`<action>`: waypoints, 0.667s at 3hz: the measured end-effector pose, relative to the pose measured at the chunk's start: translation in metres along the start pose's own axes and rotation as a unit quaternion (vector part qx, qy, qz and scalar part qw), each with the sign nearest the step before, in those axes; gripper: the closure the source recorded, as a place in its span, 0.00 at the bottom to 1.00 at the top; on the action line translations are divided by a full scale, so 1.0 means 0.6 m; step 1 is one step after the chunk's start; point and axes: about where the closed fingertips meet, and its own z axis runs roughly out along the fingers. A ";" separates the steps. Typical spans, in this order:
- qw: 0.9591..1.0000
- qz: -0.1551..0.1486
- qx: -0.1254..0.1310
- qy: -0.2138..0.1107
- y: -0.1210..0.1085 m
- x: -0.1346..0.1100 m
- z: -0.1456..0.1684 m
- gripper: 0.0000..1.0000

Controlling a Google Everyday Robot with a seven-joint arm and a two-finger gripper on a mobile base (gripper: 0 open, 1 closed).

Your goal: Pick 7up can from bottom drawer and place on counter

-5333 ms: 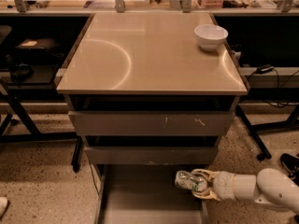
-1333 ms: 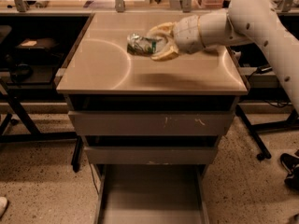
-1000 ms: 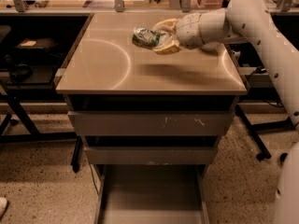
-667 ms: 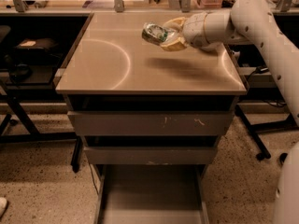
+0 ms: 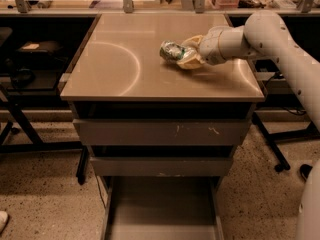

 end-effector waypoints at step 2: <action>0.999 -0.006 -0.036 -0.004 0.034 0.009 0.022 0.63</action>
Offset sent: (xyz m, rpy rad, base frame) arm -0.0063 0.0089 -0.0145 -0.0075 0.0264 0.0454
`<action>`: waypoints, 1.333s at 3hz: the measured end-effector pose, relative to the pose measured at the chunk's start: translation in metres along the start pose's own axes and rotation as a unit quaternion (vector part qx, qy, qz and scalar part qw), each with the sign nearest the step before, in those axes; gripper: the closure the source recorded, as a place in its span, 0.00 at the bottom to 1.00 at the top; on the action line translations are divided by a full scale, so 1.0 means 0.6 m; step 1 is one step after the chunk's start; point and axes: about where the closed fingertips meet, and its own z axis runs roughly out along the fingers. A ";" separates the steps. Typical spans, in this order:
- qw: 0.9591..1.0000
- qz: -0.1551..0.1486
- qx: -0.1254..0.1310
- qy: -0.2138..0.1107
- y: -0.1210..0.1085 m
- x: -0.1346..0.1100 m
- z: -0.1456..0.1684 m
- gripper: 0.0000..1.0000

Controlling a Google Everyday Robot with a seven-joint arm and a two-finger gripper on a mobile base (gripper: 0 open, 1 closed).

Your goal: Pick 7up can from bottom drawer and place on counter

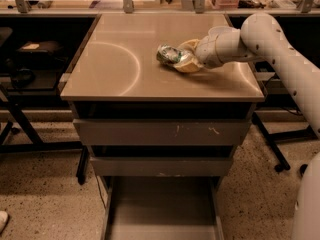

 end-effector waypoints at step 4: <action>1.000 0.000 0.000 0.000 0.000 0.000 0.000 0.00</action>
Offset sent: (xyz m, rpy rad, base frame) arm 0.0000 0.0000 0.0000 0.0000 0.0000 0.0000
